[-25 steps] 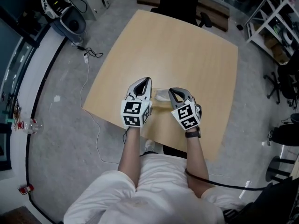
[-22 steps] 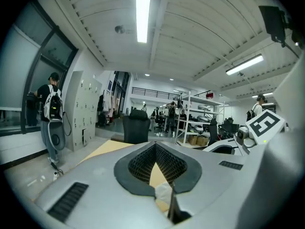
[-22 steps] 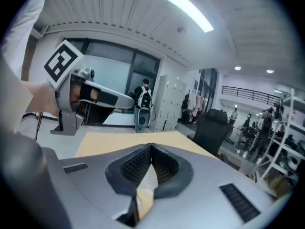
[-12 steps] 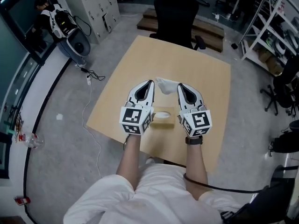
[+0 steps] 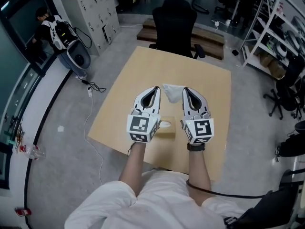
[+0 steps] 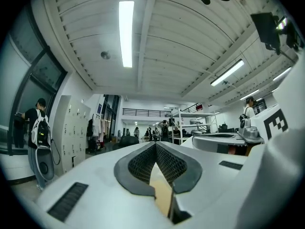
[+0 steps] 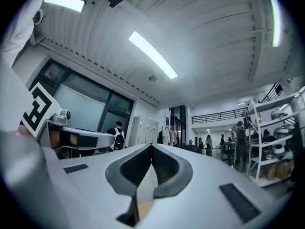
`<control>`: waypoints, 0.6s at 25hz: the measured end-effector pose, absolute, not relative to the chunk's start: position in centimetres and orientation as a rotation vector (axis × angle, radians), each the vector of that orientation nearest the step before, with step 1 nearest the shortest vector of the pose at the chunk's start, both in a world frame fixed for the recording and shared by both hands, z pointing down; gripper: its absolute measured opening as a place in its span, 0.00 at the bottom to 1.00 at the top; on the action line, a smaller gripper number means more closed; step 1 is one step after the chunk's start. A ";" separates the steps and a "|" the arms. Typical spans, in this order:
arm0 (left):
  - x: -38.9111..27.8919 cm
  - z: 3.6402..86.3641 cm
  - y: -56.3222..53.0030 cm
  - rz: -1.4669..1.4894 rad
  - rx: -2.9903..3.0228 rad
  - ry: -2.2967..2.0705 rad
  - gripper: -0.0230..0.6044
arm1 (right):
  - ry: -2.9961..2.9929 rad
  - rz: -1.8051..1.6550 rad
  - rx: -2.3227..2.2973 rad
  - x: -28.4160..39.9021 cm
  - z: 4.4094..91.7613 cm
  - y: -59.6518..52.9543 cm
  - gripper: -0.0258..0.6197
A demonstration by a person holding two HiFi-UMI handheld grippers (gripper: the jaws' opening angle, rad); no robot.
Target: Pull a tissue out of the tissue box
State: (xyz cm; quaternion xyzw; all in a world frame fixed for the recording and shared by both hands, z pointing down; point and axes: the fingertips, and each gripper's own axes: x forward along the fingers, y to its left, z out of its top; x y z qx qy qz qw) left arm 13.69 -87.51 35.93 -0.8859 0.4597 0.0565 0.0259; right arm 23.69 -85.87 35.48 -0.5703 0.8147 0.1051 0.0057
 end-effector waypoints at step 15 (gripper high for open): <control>13.9 37.2 -87.7 0.141 -2.751 1.448 0.04 | 2.563 0.205 -1.674 23.8 35.8 -85.5 0.04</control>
